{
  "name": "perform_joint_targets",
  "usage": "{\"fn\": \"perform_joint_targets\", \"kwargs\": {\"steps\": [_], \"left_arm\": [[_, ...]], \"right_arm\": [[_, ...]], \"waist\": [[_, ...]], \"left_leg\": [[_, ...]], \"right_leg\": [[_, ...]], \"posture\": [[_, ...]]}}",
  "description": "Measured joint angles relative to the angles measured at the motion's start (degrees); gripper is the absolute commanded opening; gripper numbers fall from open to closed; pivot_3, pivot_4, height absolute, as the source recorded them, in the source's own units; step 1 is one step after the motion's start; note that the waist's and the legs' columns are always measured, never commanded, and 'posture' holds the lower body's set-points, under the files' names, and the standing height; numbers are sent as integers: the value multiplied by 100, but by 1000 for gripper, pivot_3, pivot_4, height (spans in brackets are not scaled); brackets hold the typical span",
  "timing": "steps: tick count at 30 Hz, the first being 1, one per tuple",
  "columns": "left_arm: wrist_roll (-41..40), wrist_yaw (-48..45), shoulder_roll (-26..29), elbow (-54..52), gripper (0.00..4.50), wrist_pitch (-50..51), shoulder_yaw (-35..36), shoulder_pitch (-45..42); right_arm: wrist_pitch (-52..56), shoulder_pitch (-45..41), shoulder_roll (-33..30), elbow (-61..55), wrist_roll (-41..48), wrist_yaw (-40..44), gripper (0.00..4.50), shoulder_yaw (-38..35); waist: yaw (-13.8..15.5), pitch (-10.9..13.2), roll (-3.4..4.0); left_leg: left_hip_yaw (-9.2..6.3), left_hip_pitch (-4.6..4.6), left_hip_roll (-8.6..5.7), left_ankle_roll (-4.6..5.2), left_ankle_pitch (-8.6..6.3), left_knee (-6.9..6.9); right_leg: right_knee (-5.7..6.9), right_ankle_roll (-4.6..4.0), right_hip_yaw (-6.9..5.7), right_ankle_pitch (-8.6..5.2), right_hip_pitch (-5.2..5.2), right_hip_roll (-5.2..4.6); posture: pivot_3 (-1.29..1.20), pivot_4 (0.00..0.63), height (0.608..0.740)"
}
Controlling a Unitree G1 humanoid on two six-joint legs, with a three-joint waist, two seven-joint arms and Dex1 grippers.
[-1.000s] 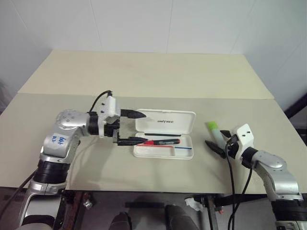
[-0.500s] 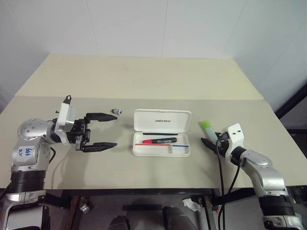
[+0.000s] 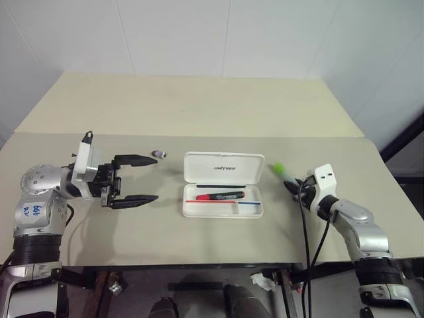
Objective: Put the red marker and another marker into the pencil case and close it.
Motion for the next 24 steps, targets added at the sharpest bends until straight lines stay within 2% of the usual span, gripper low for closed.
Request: {"fn": "perform_joint_targets", "kwargs": {"steps": [9, 12, 15, 19, 24], "left_arm": [[0, 2, 0, 11, 4500, -39, -5, -108], [-3, -4, -8, 12, 4500, -37, -5, -108], [-34, -23, -14, 18, 4500, -36, -3, -108], [-100, -66, -22, 41, 4500, -94, 4, -109], [-124, -67, -22, 213, 4500, -209, 34, -106]], "right_arm": [[-313, -52, -87, 104, -32, 26, 492, -60], [-393, -249, -112, 86, 79, 111, 492, -174], [-371, -570, -116, -183, 288, 151, 492, -248], [-70, -1150, -116, -735, 658, 278, 492, -246], [533, -1396, -171, -1342, 1060, 717, 492, -74]], "waist": [[6, 6, 10], [-23, 7, 12], [-70, 11, 18], [-89, 21, 35], [-61, 22, 36]], "left_leg": [[0, -7, 0, -2, -4, -42], [5, -29, 0, -3, -6, -41], [-2, -38, 5, -2, -5, -42], [-4, -38, 6, -1, -4, -41], [-14, -56, 5, -1, -4, -41]], "right_leg": [[36, 27, -2, -11, -41, 2], [71, 101, 0, 22, -82, 4], [92, 96, -2, 18, -104, 17], [98, 94, -4, 17, -106, 18], [94, 92, -11, 10, -112, 16]], "posture": [[0, 150, 740], [0, 150, 740], [0, 150, 740], [0, 150, 740], [0, 150, 740]]}}
